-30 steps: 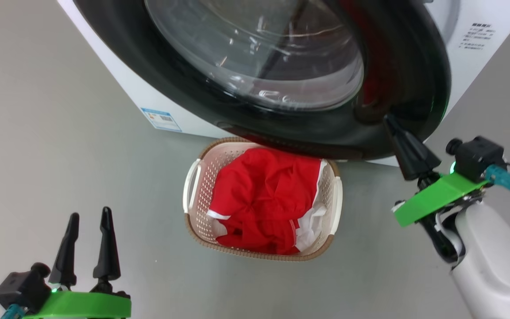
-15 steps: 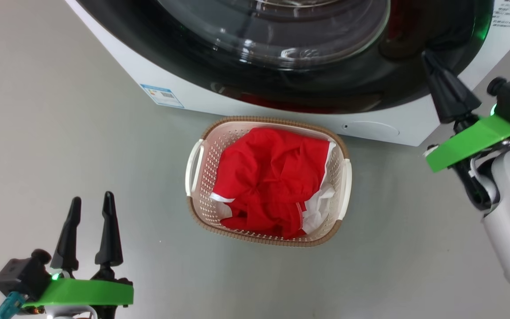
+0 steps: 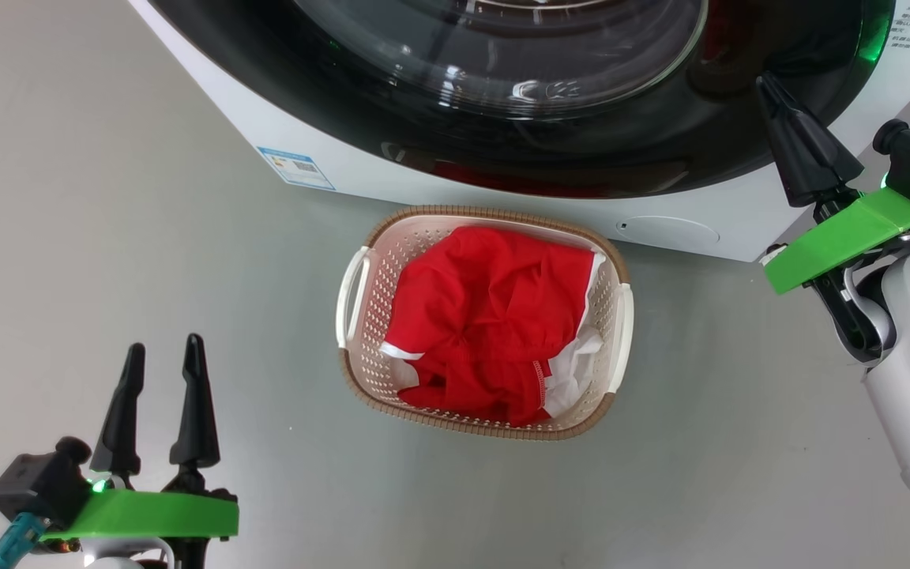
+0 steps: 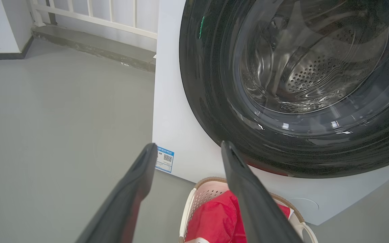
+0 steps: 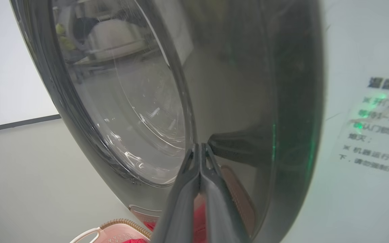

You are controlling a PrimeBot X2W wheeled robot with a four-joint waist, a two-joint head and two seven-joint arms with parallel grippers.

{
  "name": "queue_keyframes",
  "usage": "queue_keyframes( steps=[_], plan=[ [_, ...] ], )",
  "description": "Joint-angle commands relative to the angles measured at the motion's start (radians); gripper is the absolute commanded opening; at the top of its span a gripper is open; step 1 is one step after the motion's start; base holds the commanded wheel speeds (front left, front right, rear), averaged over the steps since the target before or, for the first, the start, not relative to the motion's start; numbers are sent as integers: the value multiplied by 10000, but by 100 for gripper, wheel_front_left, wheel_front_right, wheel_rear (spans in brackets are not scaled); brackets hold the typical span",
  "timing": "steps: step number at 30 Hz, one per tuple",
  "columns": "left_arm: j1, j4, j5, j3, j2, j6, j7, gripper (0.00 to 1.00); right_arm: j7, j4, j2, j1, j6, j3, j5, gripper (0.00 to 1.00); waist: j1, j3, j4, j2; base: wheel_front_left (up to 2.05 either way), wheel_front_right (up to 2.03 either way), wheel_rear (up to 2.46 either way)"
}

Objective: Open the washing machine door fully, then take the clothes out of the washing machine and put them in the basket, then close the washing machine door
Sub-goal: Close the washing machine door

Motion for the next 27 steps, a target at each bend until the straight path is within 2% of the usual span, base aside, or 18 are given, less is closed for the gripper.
queue_keyframes(
  steps=[1,12,13,15,16,17,27],
  plan=[
    [-77,-192,-24,350,247,-30,-95,100,-46,-180,-87,-243,-75,-105,-27,0,0,-19,-8,0,0,0,0],
    [16,-128,23,412,265,-30,-95,100,-46,-152,211,270,-75,30,-56,2,0,-414,-225,0,0,0,0],
    [27,-121,30,414,274,-30,-95,100,-46,-149,241,334,-75,57,-56,31,0,-477,-261,0,0,0,0],
    [44,-89,37,412,300,-30,-95,100,-46,-159,321,470,-75,110,-68,64,0,-601,-340,0,0,0,0],
    [54,-63,36,410,315,-30,-95,100,-46,-167,360,540,-75,134,-74,89,0,-663,-378,0,0,0,0],
    [71,-45,48,400,321,-30,-95,100,-46,-169,383,607,-75,159,-65,100,0,-731,-414,0,0,0,0],
    [232,45,71,408,446,-30,-95,100,-46,-310,606,1257,-75,322,76,100,0,-1317,-764,0,0,0,0]
  ],
)
